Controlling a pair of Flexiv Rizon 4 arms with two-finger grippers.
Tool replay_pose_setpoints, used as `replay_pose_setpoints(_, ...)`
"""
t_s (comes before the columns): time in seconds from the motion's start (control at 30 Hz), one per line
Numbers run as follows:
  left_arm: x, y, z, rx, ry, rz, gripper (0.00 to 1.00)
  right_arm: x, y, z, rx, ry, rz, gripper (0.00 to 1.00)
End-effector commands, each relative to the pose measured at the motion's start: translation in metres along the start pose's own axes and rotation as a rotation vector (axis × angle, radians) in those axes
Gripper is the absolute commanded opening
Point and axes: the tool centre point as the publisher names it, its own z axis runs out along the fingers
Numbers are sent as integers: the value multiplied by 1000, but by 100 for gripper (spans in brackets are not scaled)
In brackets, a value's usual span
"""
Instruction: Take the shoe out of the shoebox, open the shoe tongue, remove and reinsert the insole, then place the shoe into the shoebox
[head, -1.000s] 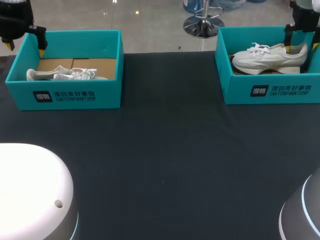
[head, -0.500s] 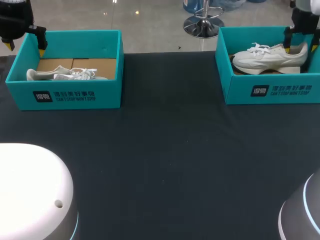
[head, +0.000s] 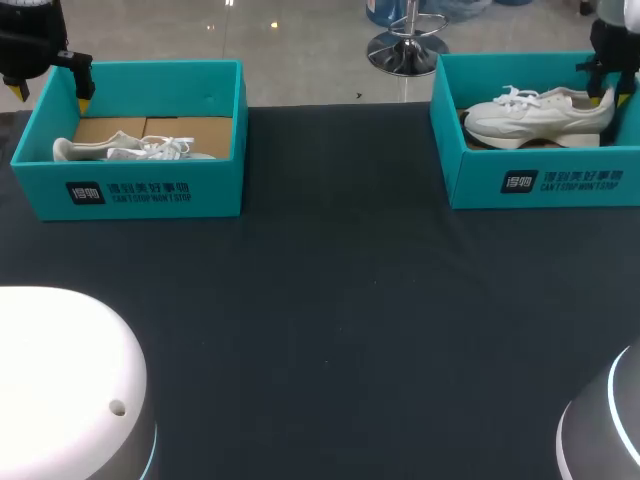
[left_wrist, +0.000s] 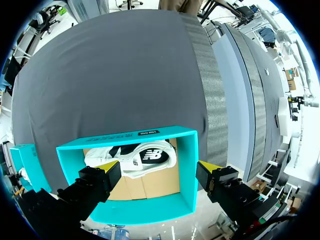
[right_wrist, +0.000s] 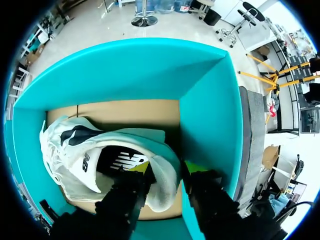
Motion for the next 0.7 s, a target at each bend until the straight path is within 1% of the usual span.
replay_pose_setpoints(0.03,0,-1,-1,-2,2,0,100,1,9,-2,20,-2,1,0)
replay_pose_setpoints(0.23,0,-1,-1,-2,2,0,100,-2,8,-10,12,-7,3,0)
replay_pose_setpoints(0.37,0,-1,-1,-2,2,0,100,-7,5,-25,5,-14,12,0)
replay_pose_setpoints(0.47,0,-1,-1,-2,2,0,100,-13,3,-45,0,-33,21,0)
replay_pose_setpoints(0.53,0,-1,-1,-2,2,0,100,-17,0,-62,-13,-74,21,0)
replay_pose_setpoints(0.7,0,-1,-1,-2,2,0,100,-29,-6,-104,-59,-118,22,0)
